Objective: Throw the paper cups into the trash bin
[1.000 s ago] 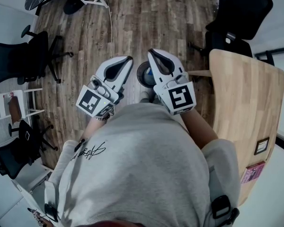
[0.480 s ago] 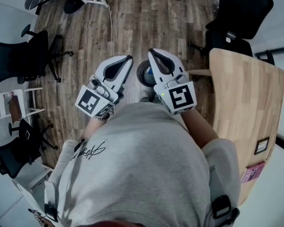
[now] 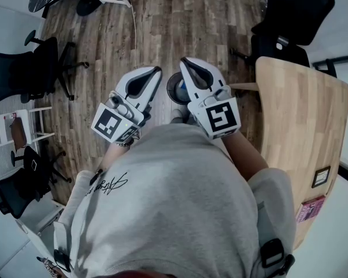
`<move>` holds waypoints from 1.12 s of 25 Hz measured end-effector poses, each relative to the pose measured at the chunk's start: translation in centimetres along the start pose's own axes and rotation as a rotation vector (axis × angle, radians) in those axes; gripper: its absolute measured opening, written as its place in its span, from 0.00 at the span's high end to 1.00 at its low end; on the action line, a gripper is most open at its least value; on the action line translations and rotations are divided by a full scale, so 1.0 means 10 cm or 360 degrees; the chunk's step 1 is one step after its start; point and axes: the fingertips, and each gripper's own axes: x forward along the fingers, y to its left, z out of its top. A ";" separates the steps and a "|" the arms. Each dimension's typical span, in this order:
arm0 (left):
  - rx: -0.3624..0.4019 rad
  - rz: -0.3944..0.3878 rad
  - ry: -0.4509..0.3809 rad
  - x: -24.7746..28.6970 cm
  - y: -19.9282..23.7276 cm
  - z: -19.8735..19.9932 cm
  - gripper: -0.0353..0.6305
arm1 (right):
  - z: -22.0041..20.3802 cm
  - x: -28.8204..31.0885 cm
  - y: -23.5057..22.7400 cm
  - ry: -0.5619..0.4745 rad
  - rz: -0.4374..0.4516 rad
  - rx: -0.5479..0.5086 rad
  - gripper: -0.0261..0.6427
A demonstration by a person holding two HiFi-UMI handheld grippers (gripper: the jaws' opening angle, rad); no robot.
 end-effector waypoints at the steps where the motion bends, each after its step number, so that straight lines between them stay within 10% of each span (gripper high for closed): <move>1: -0.0003 0.0000 -0.0001 0.00 0.01 0.00 0.94 | 0.00 0.01 0.00 -0.0001 0.0003 0.0000 0.94; 28: -0.0017 0.0042 0.0001 0.00 0.14 -0.04 0.94 | -0.01 0.12 0.01 -0.0003 0.0028 -0.0001 0.95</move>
